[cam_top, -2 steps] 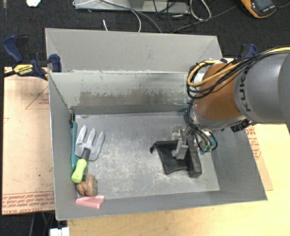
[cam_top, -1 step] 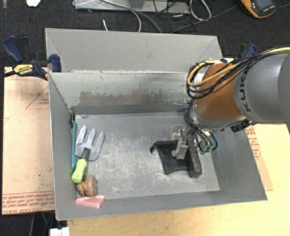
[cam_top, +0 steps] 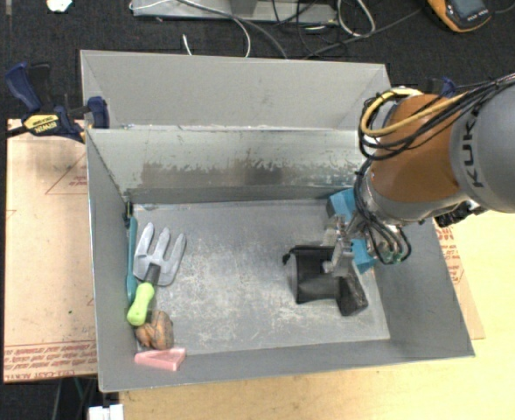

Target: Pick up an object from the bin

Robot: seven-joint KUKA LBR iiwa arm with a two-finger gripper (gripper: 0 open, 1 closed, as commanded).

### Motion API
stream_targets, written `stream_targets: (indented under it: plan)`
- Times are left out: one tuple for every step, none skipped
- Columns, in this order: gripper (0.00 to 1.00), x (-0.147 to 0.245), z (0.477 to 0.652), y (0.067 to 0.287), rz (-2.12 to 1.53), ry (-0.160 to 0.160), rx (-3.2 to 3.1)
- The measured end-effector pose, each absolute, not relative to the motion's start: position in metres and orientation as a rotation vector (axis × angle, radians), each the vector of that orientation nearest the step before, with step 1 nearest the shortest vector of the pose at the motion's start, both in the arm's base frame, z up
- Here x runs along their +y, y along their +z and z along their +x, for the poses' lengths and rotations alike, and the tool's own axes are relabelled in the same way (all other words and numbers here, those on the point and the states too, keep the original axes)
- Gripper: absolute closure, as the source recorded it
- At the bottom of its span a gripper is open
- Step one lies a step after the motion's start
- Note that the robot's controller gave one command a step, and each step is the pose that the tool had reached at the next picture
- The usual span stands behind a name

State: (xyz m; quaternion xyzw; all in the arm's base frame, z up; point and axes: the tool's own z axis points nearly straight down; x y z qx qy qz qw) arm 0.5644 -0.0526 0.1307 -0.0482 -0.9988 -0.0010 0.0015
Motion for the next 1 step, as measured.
stream_targets:
  plan:
    - [1.0,-0.0452,0.5748,0.2133,-0.128,-0.003,-3.137]
